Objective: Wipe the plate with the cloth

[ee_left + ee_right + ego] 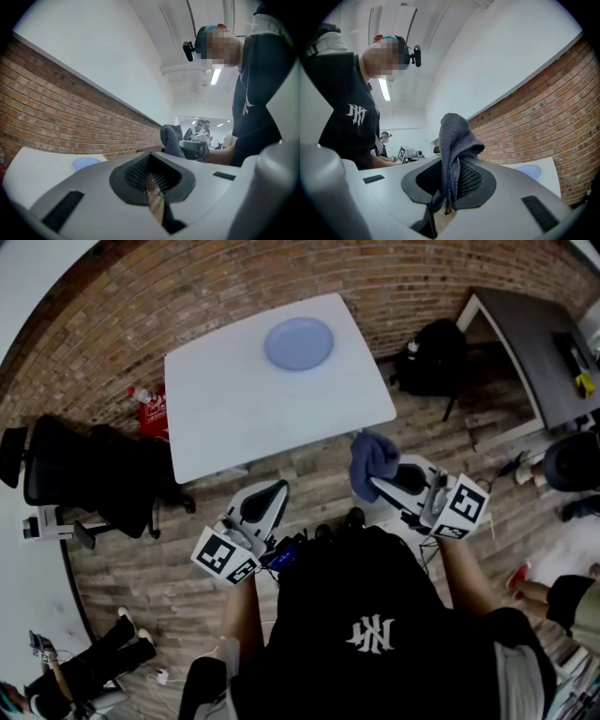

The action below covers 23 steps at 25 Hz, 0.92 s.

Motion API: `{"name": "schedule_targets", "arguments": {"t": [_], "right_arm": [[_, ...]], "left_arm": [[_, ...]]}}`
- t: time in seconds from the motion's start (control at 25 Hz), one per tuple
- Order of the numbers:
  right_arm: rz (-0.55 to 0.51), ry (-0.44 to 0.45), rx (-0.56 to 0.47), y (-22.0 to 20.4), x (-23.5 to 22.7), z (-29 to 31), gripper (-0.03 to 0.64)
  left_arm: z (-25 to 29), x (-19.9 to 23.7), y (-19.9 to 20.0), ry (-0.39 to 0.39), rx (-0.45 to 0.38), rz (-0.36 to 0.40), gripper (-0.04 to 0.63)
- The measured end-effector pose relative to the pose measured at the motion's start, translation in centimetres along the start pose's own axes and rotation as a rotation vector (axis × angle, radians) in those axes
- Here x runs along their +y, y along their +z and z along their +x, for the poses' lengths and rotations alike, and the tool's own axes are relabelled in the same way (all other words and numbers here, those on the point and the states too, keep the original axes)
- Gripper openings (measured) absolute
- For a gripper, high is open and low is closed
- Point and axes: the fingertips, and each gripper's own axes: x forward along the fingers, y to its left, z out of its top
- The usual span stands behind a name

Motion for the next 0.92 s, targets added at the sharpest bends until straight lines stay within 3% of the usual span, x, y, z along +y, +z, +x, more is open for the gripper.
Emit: {"name": "schedule_targets", "arguments": {"t": [0.28,0.92], "right_arm": [[-0.018,0.005,0.037,-2.2,2.1,4.2,0.08],[-0.044,-0.039,0.068,-3.1,3.3,5.6,0.08]], "left_arm": [[-2.6,1.4,-1.1,-0.046,0.009,-0.004,0.002],[-1.9,0.6,0.0,-0.171,0.033,0.038,0.002]]}}
